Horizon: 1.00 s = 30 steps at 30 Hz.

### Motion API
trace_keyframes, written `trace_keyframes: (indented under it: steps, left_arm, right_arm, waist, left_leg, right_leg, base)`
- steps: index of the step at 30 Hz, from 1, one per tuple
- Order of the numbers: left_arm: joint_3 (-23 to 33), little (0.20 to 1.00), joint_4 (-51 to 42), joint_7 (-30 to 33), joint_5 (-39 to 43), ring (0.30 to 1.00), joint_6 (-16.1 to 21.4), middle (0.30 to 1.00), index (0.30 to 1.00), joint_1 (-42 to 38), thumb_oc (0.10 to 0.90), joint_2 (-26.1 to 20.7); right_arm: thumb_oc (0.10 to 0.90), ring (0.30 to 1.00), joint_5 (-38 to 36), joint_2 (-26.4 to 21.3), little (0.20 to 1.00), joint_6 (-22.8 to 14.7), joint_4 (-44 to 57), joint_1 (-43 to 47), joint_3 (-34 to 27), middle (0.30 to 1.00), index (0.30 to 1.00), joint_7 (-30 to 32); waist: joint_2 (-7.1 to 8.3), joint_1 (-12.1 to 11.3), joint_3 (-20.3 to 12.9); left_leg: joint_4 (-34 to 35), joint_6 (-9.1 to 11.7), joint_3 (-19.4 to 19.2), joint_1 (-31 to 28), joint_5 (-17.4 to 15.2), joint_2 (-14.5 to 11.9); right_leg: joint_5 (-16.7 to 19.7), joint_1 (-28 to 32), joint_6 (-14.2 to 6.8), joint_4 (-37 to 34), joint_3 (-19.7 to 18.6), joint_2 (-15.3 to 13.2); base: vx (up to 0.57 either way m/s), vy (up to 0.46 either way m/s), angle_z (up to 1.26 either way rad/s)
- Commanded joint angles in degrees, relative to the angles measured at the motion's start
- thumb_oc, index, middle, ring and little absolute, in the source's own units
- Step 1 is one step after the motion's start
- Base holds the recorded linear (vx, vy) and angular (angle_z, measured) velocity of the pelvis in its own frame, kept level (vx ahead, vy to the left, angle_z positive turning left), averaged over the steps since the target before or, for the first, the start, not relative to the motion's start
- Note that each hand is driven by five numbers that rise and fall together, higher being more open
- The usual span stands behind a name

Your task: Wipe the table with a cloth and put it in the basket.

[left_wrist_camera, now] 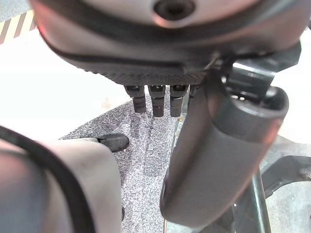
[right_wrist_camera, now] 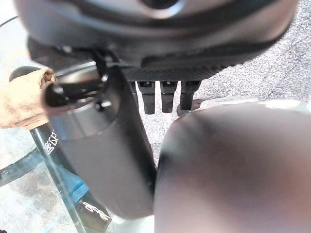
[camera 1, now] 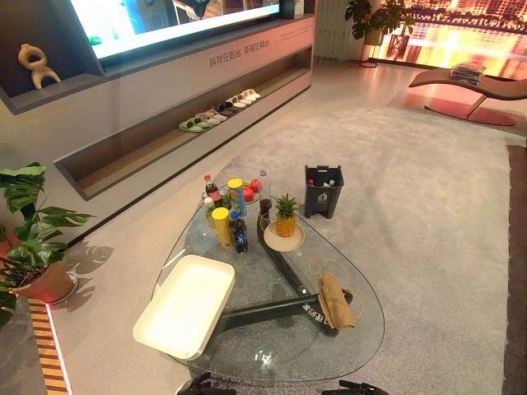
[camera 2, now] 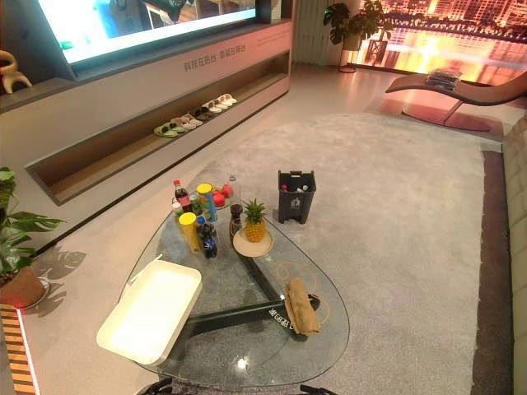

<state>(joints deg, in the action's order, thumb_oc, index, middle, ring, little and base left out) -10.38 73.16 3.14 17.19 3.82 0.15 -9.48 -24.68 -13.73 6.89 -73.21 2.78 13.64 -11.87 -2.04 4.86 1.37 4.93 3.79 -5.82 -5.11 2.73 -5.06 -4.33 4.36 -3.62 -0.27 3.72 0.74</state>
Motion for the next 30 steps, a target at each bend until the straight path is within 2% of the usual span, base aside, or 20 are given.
trace_keyframes:
  steps: [1, 13, 18, 21, 22, 23, 25, 26, 30]
  left_arm:
    - [1.17, 0.9, 2.43, 0.42, -0.08, 0.9, 1.47, 0.9, 0.9, -3.92, 0.8, 0.3]
    - [1.09, 0.9, 2.56, 1.29, -1.16, 0.9, 1.42, 0.9, 0.9, -3.84, 0.8, 0.17]
    - [1.27, 0.9, 2.63, 1.87, -2.05, 0.9, 0.23, 0.9, 0.9, -3.78, 0.8, 0.03]
    - [1.12, 0.9, 2.58, 2.68, -2.24, 0.9, -1.25, 0.9, 0.9, -3.84, 0.8, -0.03]
    - [1.12, 0.9, 2.58, 2.68, -2.24, 0.9, -1.25, 0.9, 0.9, -3.84, 0.8, -0.03]
    - [1.47, 0.9, 2.27, 2.85, -2.38, 0.9, -1.76, 0.9, 0.9, -3.89, 0.8, -0.32]
    - [1.2, 0.9, 1.04, 3.29, -1.87, 0.9, -3.03, 0.9, 0.9, -4.64, 0.8, -0.8]
    - [0.88, 0.9, 0.49, 3.39, -1.33, 0.9, -3.46, 0.9, 0.9, -4.98, 0.8, -1.02]
    - [-0.55, 0.9, -1.52, 4.04, 0.85, 0.9, -5.45, 0.9, 0.9, -6.26, 0.8, -1.25]
  right_arm:
    - [0.8, 0.9, 1.22, 2.13, 0.9, -0.58, -2.47, 1.51, 2.89, 0.9, 0.9, 0.51]
    - [0.8, 0.9, 0.43, 1.78, 0.9, -5.36, -1.39, 1.95, 3.04, 0.9, 0.9, 4.0]
    - [0.8, 0.9, 0.07, 1.46, 0.9, -7.4, -0.39, 2.5, 2.9, 0.9, 0.9, 5.54]
    - [0.8, 0.9, 0.09, 0.96, 0.9, -10.43, 0.86, 3.15, 3.02, 0.9, 0.9, 8.84]
    - [0.8, 0.9, 0.09, 0.96, 0.9, -10.43, 0.86, 3.15, 3.02, 0.9, 0.9, 8.85]
    - [0.8, 0.9, 0.92, 0.19, 0.9, -12.77, 1.91, 3.56, 2.59, 0.9, 0.9, 10.25]
    - [0.8, 0.9, 0.86, -1.01, 0.9, -14.49, 4.36, 4.39, 2.4, 0.9, 0.9, 12.97]
    - [0.8, 0.9, 2.37, -1.56, 0.9, -16.16, 6.08, 4.9, 2.47, 0.9, 0.9, 18.02]
    - [0.8, 0.9, 3.08, -3.36, 0.9, -18.79, 10.74, 6.98, 2.67, 0.9, 0.9, 24.8]
  waist:
    - [1.38, 0.25, -0.4]
    - [1.46, 0.22, -0.27]
    - [1.41, 0.16, 0.04]
    - [1.37, 0.12, 0.56]
    - [1.37, 0.12, 0.56]
    - [1.38, 0.1, 1.04]
    - [1.27, 0.03, 2.27]
    - [1.18, 0.06, 2.9]
    - [0.25, 0.03, 4.81]
  left_leg:
    - [-0.4, -1.52, -0.81, -0.64, -5.33, 3.72]
    - [-0.28, -1.53, -0.92, -0.93, -5.41, 3.65]
    - [-0.62, -1.5, -0.88, -0.93, -5.56, 3.53]
    - [-1.22, -1.31, -0.89, -0.57, -5.75, 3.23]
    - [-1.22, -1.31, -0.9, -0.56, -5.75, 3.23]
    - [-2.24, -1.13, -1.21, 0.19, -5.96, 2.95]
    - [-3.86, -1.18, -0.95, 1.95, -6.21, 2.85]
    - [-4.43, -1.2, -0.69, 2.82, -6.19, 2.77]
    - [-5.55, -1.44, 0.3, 5.92, -5.81, 2.7]
  right_leg:
    - [2.63, 0.93, -4.24, -2.83, 6.51, -6.21]
    - [2.53, 1.09, -4.27, -2.63, 6.65, -6.11]
    - [2.38, 0.89, -4.33, -2.06, 6.72, -6.28]
    - [2.36, 0.49, -4.4, -1.67, 6.82, -6.53]
    - [2.35, 0.49, -4.4, -1.66, 6.81, -6.53]
    - [2.26, -0.24, -4.4, -0.9, 7.0, -6.83]
    - [1.93, -1.92, -4.23, 0.53, 7.28, -7.36]
    - [1.88, -2.8, -4.07, 1.15, 7.36, -7.55]
    - [1.47, -5.98, -3.49, 3.33, 7.42, -7.92]
  base:
    - [0.0, 0.0, 0.0]
    - [0.01, -0.005, 0.0]
    - [0.08, -0.023, 0.0]
    - [0.09, -0.026, -0.01]
    - [0.06, -0.029, -0.01]
    - [0.0, 0.0, 0.0]
    - [-0.01, -0.031, -0.08]
    - [-0.04, -0.014, -0.11]
    - [-0.04, 0.008, -0.15]
